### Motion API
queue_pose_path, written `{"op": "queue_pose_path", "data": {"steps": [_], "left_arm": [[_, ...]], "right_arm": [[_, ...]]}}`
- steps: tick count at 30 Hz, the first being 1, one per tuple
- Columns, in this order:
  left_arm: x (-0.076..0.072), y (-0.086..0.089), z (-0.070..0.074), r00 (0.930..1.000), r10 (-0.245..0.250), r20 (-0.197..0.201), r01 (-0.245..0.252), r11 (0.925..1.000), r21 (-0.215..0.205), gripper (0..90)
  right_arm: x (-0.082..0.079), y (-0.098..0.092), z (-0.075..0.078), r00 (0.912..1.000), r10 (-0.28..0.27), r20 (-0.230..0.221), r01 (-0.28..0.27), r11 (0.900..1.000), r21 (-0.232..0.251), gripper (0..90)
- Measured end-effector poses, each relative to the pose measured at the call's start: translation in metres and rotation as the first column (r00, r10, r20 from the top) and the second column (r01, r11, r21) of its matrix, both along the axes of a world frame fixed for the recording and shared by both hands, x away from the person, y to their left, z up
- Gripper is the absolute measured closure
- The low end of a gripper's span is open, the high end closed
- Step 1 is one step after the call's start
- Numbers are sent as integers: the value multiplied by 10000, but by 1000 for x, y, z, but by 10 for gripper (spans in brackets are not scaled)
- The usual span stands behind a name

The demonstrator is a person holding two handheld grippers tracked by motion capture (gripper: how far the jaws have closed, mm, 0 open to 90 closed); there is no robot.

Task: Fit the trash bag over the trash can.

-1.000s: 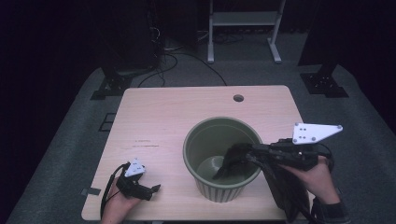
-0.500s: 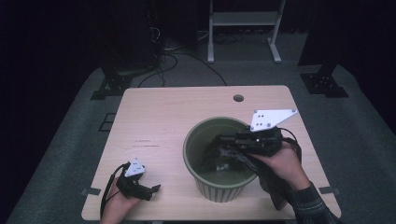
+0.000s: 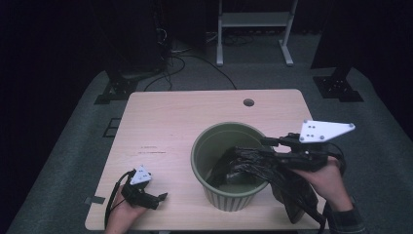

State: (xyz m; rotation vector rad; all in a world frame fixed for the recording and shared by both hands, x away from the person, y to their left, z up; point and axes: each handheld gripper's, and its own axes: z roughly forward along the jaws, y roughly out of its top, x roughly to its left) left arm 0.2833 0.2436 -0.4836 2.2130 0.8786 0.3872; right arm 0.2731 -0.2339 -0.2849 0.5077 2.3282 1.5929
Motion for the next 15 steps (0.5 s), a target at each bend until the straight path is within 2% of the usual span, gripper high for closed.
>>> {"op": "queue_pose_path", "data": {"steps": [1, 6, 11, 15], "left_arm": [[0, 0, 0, 10000, -1, -1, 1, 10000, 2, 0], [0, 0, 0, 10000, 7, 2, -7, 10000, 1, 0], [0, 0, 0, 10000, 7, 1, -7, 10000, 1, 0], [0, 0, 0, 10000, 8, 2, -8, 10000, 1, 0]], "right_arm": [[-4, -10, -6, 9999, -161, -63, 162, 9998, 104, 653], [-14, -25, -20, 9991, -273, -323, 280, 9994, 218, 633], [-19, -31, -28, 9990, -132, -430, 151, 9989, 443, 617], [-21, -29, -36, 9983, -51, -574, 70, 9994, 329, 621]]}}
